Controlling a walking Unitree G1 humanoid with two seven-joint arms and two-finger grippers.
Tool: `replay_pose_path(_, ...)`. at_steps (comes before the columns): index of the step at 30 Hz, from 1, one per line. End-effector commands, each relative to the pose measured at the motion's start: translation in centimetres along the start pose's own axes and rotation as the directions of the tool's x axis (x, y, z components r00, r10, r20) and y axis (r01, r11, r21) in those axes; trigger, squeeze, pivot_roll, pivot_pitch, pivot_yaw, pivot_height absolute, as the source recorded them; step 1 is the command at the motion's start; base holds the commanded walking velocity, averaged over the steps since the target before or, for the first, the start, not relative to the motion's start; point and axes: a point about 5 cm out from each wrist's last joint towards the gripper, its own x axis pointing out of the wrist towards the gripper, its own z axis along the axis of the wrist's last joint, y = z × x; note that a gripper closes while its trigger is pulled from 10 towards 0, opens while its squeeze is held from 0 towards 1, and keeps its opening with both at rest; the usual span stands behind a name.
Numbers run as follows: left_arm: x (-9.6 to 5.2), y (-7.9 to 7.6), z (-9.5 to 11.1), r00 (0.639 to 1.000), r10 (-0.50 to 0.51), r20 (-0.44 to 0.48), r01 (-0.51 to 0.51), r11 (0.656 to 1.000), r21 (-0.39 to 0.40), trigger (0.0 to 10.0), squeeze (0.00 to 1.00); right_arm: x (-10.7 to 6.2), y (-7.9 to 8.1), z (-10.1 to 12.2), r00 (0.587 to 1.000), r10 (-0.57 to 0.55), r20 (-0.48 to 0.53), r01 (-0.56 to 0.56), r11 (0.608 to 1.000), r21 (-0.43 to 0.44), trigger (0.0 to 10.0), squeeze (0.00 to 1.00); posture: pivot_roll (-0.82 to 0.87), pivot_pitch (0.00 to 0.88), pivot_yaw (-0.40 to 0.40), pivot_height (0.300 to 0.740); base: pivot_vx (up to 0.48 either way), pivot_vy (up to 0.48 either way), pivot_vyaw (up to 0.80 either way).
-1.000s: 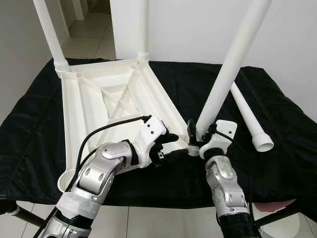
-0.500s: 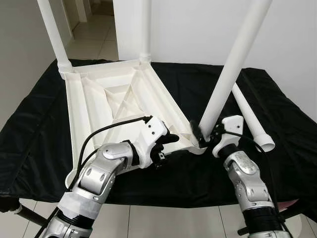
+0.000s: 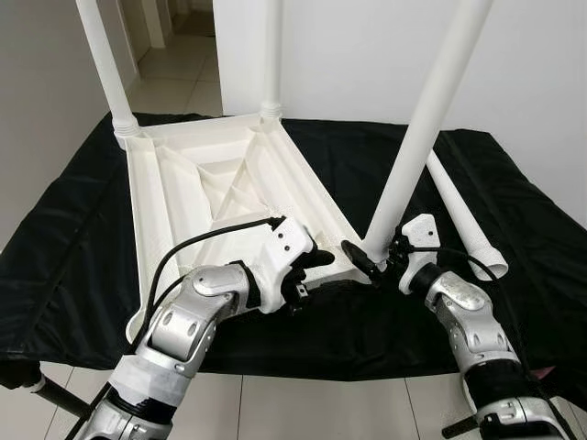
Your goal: Building children table
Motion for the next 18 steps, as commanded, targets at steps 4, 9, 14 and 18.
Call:
replay_pose_path(4, 0.2, -0.5, -0.4, 1.000, 0.013, -0.017, -0.013, 1.000, -0.003, 10.0, 0.00, 0.4, -0.3, -0.5, 0.999, 0.031, -0.018, -0.031, 1.000, -0.002, 7.1, 0.00, 0.03, 0.038, 0.001, 0.740, 0.000, 0.000, 0.00)
replay_pose_path(9, 0.3, -0.9, -0.5, 1.000, -0.002, -0.025, 0.001, 1.000, -0.006, 10.0, 0.00, 0.7, -0.3, -1.0, 0.999, 0.046, -0.024, -0.045, 0.999, 0.030, 0.0, 0.00, 0.04, 0.043, -0.003, 0.740, 0.000, 0.000, 0.00)
replay_pose_path(14, 0.3, -1.1, -0.5, 1.000, -0.004, -0.027, 0.003, 1.000, -0.009, 10.0, 0.00, 0.7, -0.1, -1.4, 0.998, 0.056, -0.026, -0.055, 0.998, 0.041, 0.0, 0.00, 0.04, 0.048, -0.008, 0.740, 0.000, 0.000, 0.00)
replay_pose_path(18, 0.4, -1.1, -0.6, 1.000, -0.001, -0.027, 0.001, 1.000, -0.012, 10.0, 0.00, 0.5, 0.1, -1.8, 0.998, 0.055, -0.033, -0.054, 0.997, 0.046, 0.0, 0.00, 0.03, 0.052, -0.015, 0.740, 0.000, 0.000, 0.00)
